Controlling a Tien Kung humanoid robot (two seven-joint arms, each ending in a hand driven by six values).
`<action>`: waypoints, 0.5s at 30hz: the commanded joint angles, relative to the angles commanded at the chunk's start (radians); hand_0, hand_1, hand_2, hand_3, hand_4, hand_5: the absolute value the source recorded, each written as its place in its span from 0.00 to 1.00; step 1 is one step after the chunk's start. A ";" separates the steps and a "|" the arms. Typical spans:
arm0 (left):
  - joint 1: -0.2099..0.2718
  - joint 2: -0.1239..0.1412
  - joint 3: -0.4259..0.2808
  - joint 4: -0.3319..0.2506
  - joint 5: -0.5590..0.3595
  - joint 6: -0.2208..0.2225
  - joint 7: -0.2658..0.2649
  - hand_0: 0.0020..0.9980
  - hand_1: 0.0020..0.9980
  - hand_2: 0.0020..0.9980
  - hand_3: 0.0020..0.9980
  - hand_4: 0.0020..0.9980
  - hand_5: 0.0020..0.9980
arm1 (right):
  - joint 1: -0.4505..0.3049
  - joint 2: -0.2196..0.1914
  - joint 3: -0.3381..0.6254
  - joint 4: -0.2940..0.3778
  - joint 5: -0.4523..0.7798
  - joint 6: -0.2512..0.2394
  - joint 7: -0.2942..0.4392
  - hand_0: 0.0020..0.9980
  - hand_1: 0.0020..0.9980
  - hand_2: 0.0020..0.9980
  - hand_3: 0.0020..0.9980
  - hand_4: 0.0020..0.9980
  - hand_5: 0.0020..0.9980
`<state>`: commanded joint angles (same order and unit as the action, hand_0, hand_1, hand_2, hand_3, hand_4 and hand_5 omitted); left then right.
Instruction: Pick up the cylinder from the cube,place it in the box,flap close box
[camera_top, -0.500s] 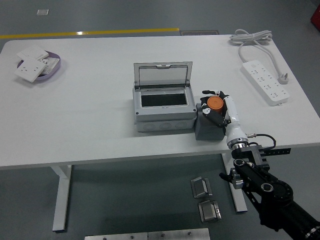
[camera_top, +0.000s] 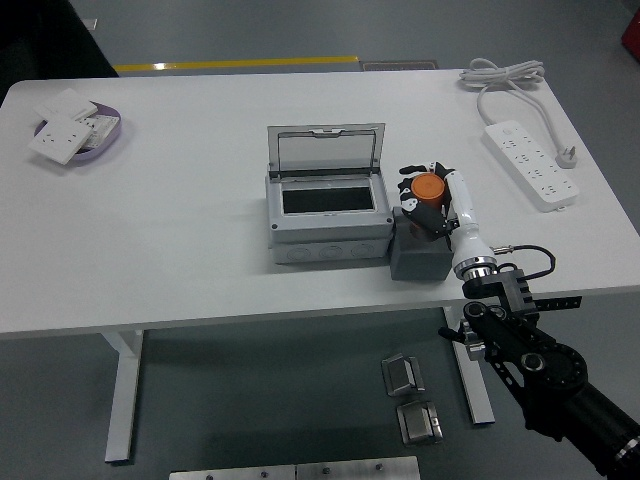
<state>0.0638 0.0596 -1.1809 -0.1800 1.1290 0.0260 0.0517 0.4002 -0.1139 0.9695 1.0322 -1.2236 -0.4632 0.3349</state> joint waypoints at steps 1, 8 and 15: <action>0.001 0.000 -0.002 0.000 0.002 0.001 0.002 0.59 0.62 0.61 0.65 0.68 0.30 | 0.013 -0.006 -0.010 0.013 -0.021 -0.011 -0.019 0.34 0.37 0.39 0.32 0.00 0.00; 0.004 0.007 -0.038 0.000 0.032 0.008 0.035 0.59 0.62 0.61 0.65 0.68 0.30 | 0.142 0.003 -0.137 0.083 -0.226 -0.025 -0.198 0.28 0.33 0.37 0.27 0.00 0.00; 0.005 0.019 -0.056 0.000 0.054 0.010 0.049 0.59 0.62 0.61 0.65 0.68 0.30 | 0.261 0.047 -0.254 0.041 -0.486 0.007 -0.403 0.06 0.21 0.32 0.24 0.00 0.00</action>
<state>0.0686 0.0784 -1.2366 -0.1800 1.1834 0.0362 0.1007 0.6610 -0.0673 0.7156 1.0730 -1.7094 -0.4563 -0.0680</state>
